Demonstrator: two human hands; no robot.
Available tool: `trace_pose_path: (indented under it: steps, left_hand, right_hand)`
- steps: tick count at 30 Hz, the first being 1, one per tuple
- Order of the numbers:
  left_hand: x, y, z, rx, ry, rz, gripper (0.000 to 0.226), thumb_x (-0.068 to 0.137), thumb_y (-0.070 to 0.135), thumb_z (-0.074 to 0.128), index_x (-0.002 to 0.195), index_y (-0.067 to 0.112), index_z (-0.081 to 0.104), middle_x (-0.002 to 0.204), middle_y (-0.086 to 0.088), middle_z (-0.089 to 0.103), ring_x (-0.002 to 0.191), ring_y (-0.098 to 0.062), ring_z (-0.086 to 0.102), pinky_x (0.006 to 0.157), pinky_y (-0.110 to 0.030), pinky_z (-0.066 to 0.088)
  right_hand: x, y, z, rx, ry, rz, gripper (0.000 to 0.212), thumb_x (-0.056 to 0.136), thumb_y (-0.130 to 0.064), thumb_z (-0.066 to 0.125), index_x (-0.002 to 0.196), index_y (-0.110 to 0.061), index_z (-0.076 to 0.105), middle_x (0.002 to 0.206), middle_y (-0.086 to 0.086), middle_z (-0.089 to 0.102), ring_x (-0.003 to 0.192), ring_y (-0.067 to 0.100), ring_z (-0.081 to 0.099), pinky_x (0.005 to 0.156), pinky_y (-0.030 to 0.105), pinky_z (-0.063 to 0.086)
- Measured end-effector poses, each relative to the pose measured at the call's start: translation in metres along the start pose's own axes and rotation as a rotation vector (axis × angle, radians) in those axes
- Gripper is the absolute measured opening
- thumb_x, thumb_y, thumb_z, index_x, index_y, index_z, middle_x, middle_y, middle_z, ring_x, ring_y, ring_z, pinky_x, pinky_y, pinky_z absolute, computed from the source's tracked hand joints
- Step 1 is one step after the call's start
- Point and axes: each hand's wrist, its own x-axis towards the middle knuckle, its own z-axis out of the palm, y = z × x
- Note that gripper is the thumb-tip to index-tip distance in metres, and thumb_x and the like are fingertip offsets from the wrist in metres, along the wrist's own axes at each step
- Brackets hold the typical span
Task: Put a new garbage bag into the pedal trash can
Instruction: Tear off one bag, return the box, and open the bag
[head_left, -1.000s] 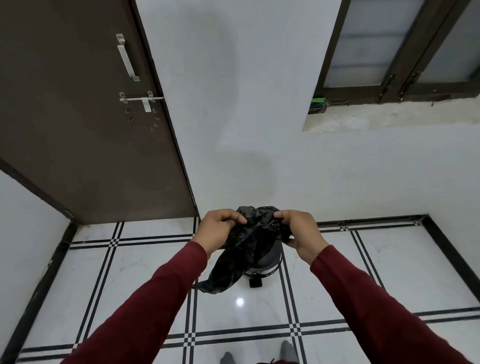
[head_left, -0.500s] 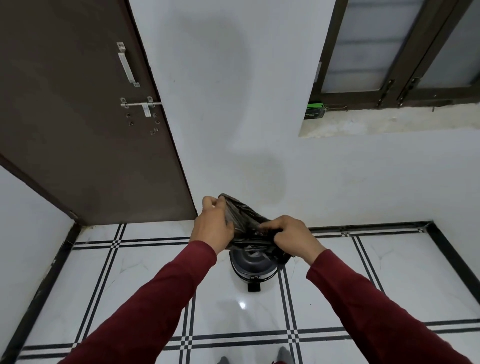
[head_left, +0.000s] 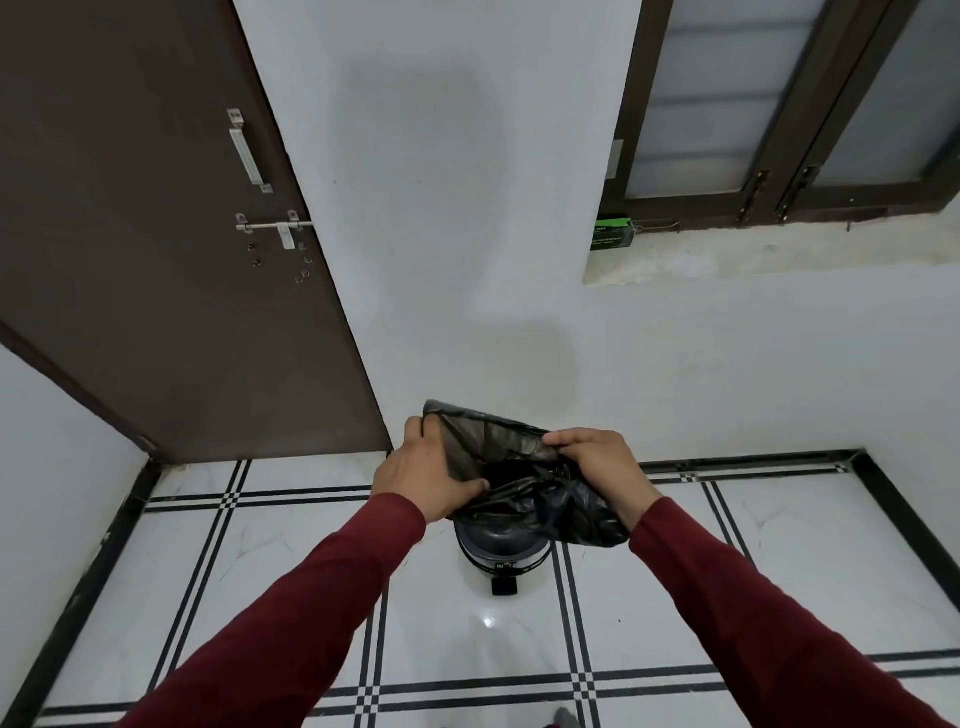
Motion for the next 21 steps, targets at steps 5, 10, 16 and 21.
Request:
trace_pose_path:
  steps: [5,10,16,21]
  left_hand:
    - [0.003,0.001,-0.001,-0.030,-0.051,0.069,0.104,0.071,0.012,0.079,0.158,0.034,0.026,0.154,-0.005,0.021,0.100,-0.038,0.069,0.091,-0.042,0.058]
    - [0.007,-0.017,0.006,-0.208,0.059,0.180,0.062,0.077,-0.010,0.059,0.119,0.031,0.077,0.129,0.004,0.057,0.112,-0.022,0.063,0.102,-0.031,0.051]
    - [-0.013,-0.013,0.021,-0.650,0.141,0.168,0.059,0.074,-0.009,0.071,0.118,0.029,0.076,0.111,0.004,0.070,0.108,-0.017,0.068,0.094,-0.013,0.049]
    - [-0.025,0.012,0.029,-0.642,-0.045,0.019,0.130,0.057,0.020,0.090,0.162,0.027,0.013,0.145,0.006,0.023,0.126,-0.017,0.043,0.109,-0.037,0.050]
  right_hand:
    - [-0.006,0.007,-0.011,-0.461,-0.175,-0.238,0.054,0.063,-0.016,0.083,0.112,-0.035,0.070,0.114,-0.004,0.065,0.100,0.012,0.068,0.091,0.025,0.054]
    - [-0.003,0.004,-0.015,-0.763,-0.097,-0.276,0.034,0.084,-0.002,0.061,0.100,-0.026,0.079,0.093,-0.012,0.069,0.094,0.016,0.063,0.073,0.005,0.038]
    - [0.002,0.005,-0.013,-0.256,0.105,-0.016,0.046,0.069,-0.032,0.078,0.110,-0.018,0.062,0.104,0.002,0.073,0.096,0.023,0.070,0.087,0.038,0.059]
    - [0.004,0.015,0.005,-0.090,0.128,-0.033,0.041,0.060,-0.019,0.069,0.101,-0.017,0.065,0.097,0.006,0.075,0.088,0.024,0.073,0.083,0.046,0.062]
